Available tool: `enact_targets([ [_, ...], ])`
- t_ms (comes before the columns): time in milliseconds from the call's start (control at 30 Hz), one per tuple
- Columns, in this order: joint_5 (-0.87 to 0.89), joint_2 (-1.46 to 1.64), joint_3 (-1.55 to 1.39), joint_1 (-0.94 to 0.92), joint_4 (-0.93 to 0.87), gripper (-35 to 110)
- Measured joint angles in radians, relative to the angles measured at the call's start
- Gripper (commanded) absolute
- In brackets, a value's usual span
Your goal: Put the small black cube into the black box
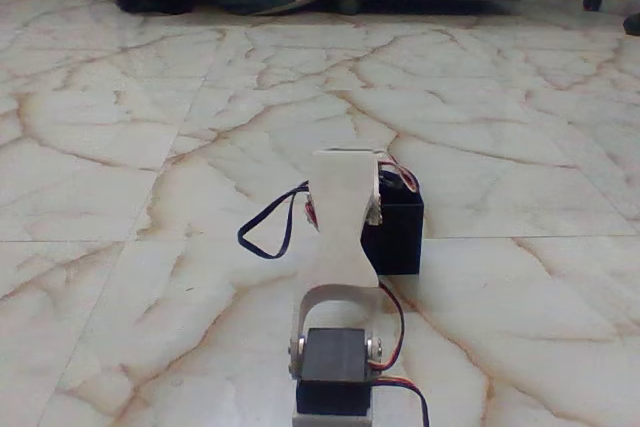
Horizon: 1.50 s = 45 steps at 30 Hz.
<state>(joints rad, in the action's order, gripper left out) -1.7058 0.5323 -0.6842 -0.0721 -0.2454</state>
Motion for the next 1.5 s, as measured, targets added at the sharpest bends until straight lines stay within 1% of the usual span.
enact_targets([
  [33,-0.005,-0.005,0.005,-0.008,0.011,0],
  [100,-0.005,-0.071,0.035,-0.029,0.101,0],
  [167,-0.005,-0.106,0.086,-0.028,0.147,0],
  [333,-0.044,-0.192,0.219,-0.064,0.149,0],
  [400,-0.051,-0.199,0.225,-0.072,0.149,1],
  [433,-0.051,-0.199,0.225,-0.072,0.149,5],
  [500,-0.051,-0.199,0.225,-0.077,0.149,7],
  [633,-0.029,-0.199,0.225,-0.075,0.149,7],
  [700,-0.02,-0.199,0.225,-0.075,0.127,7],
  [767,0.046,-0.129,0.213,-0.044,0.031,7],
  [900,0.089,-0.028,0.176,-0.015,-0.014,7],
  [933,0.098,0.012,0.132,-0.014,-0.048,7],
  [1000,0.124,0.164,-0.052,0.003,-0.107,7],
  [1067,0.146,0.281,-0.215,0.012,-0.112,7],
  [1167,0.153,0.396,-0.383,0.017,-0.115,7],
  [1300,0.153,0.534,-0.632,0.017,-0.052,7],
  [1433,0.146,0.64,-0.79,0.017,-0.005,7],
  [1467,0.144,0.713,-0.916,0.017,0.026,7],
  [1500,0.143,0.729,-0.95,0.017,0.032,7],
])
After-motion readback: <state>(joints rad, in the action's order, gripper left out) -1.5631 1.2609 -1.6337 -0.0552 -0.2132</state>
